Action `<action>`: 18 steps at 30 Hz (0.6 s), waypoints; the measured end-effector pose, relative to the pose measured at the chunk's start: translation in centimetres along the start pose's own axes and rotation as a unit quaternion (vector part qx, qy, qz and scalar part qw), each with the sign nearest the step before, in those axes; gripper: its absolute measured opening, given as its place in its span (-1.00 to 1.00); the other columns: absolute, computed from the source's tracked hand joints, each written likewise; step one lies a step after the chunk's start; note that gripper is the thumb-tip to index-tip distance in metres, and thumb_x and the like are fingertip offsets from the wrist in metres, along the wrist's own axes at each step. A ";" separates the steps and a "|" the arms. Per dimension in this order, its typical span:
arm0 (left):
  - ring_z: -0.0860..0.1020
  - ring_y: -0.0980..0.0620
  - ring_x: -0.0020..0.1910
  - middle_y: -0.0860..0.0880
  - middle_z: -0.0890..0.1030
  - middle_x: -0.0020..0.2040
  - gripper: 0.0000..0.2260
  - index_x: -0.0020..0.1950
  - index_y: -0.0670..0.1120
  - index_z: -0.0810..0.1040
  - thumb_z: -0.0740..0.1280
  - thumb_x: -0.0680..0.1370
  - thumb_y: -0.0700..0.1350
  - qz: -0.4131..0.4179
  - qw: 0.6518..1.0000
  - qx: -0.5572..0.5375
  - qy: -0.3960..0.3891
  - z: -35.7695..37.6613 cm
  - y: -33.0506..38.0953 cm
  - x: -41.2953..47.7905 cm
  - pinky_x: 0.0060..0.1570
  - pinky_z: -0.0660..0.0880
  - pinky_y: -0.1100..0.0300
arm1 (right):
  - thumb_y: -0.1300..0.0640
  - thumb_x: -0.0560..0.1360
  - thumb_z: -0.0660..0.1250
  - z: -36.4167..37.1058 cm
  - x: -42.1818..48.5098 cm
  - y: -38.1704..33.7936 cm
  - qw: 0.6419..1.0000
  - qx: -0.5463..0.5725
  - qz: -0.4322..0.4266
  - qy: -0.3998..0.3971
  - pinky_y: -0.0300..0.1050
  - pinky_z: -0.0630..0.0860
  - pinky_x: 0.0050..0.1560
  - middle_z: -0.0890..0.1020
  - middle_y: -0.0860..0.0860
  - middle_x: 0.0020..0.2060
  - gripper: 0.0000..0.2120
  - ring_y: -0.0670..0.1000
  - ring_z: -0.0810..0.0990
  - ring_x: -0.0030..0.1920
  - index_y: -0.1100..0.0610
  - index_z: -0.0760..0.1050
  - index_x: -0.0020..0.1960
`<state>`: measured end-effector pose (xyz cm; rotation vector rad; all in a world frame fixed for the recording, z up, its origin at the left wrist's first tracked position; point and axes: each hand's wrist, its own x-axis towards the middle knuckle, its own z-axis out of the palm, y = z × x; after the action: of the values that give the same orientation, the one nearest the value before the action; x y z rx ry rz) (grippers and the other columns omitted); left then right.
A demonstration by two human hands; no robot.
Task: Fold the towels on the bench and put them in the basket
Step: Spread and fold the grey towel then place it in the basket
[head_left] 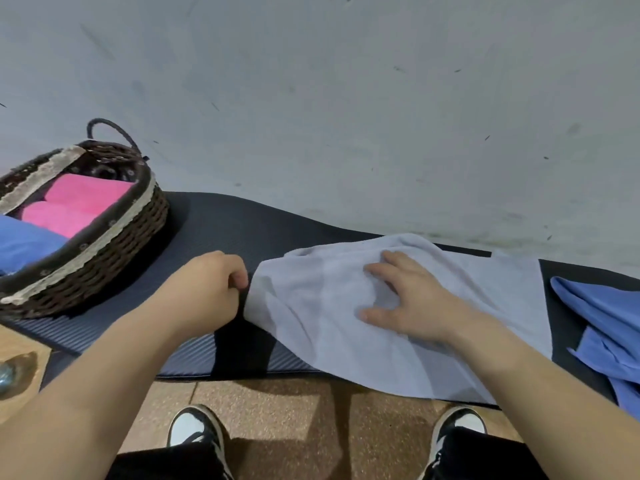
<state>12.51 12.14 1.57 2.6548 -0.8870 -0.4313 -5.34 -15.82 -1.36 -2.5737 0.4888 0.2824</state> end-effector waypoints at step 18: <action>0.59 0.03 -0.11 0.09 0.61 -0.09 -0.96 -0.08 0.05 0.59 0.40 0.49 -0.02 -0.081 0.993 -0.088 -0.022 4.3 4.8 6.5 -0.16 0.59 0.12 | -0.36 0.45 0.34 1.2 -0.4 -3.6 0.992 0.043 -0.118 -0.018 -0.09 0.57 0.18 0.50 -0.24 0.02 -0.63 -0.19 0.55 0.10 -0.13 0.59 0.07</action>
<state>13.36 3.67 -1.68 2.5722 -0.6162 -0.5794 -4.40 -12.16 -0.74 -2.5072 0.1772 0.2196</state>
